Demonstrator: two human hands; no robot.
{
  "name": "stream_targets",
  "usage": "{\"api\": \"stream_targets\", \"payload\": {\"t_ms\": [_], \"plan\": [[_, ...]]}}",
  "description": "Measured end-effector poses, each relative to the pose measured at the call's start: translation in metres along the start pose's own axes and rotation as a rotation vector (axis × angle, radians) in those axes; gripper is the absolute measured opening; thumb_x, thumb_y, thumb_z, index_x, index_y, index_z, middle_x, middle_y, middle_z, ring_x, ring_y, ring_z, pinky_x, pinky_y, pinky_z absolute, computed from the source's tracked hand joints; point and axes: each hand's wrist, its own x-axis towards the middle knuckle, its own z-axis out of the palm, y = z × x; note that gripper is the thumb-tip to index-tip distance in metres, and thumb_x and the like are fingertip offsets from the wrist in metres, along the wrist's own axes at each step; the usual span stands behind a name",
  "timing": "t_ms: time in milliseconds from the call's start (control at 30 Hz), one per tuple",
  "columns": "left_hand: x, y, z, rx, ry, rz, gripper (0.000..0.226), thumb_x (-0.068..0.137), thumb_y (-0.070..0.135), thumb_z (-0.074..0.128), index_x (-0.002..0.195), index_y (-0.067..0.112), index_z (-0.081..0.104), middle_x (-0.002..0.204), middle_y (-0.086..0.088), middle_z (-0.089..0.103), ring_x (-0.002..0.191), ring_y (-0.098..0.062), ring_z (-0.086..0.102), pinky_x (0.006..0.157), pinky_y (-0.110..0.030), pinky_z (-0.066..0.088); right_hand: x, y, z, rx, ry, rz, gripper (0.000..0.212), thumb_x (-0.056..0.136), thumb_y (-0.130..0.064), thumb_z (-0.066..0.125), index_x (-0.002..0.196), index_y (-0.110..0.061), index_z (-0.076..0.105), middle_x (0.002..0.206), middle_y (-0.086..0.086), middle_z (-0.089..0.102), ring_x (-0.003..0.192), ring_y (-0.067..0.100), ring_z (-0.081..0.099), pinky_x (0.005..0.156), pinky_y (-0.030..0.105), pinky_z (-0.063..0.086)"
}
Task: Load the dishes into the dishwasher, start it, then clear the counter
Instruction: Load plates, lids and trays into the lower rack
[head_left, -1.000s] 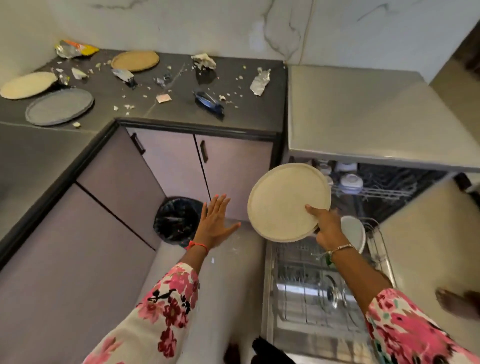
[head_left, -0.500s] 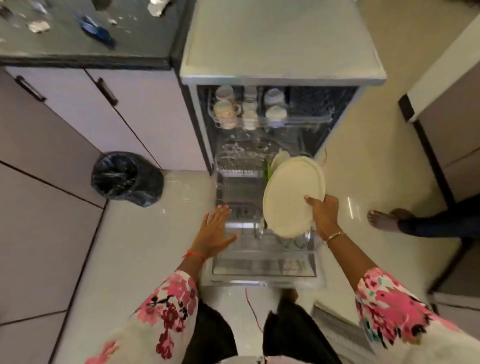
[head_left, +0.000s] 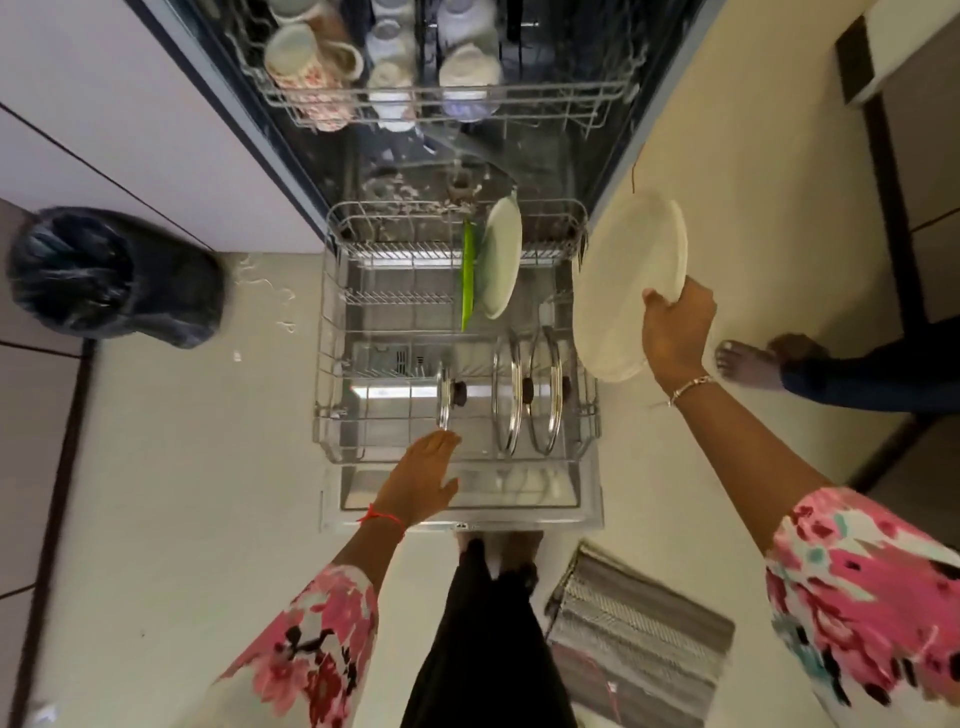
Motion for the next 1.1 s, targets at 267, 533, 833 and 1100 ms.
{"api": "stream_targets", "payload": {"t_ms": [267,533,833,1100], "plan": [[0.083,-0.037,0.065,0.115,-0.081,0.016,0.054,0.095,0.006,0.044,0.145,0.005,0.025,0.151,-0.012,0.026,0.140,-0.025,0.025,0.115,-0.029,0.013,0.080,0.042,0.084,-0.105,-0.105,-0.122,0.022,0.089,-0.002,0.053,0.107,0.007,0.061,0.106,0.018,0.064,0.085,0.014,0.053,0.057,0.008,0.036],[0.092,-0.058,0.083,0.010,-0.158,-0.026,0.046,0.098,0.010,0.039,0.142,0.025,0.036,0.132,0.002,0.056,0.120,-0.011,0.053,0.102,-0.020,0.037,0.118,0.056,0.147,-0.194,-0.208,-0.127,0.024,0.093,-0.006,0.044,0.114,0.004,0.054,0.118,0.019,0.055,0.109,0.029,0.048,0.080,0.017,0.035],[0.097,-0.065,0.088,-0.054,-0.152,-0.008,0.049,0.091,-0.003,0.043,0.132,0.023,0.051,0.123,0.002,0.063,0.112,-0.010,0.058,0.096,-0.016,0.040,0.121,0.058,0.178,-0.242,-0.273,-0.123,0.032,0.095,-0.006,0.041,0.125,0.003,0.047,0.125,0.019,0.051,0.119,0.027,0.046,0.085,0.017,0.032],[0.098,-0.067,0.089,-0.067,-0.165,-0.003,0.049,0.091,-0.003,0.044,0.132,0.024,0.051,0.123,0.004,0.063,0.113,-0.009,0.058,0.094,-0.015,0.039,0.129,0.058,0.186,-0.185,-0.126,-0.173,0.028,0.090,-0.007,0.045,0.113,0.004,0.058,0.110,0.016,0.062,0.099,0.028,0.058,0.085,0.027,0.050]]}}
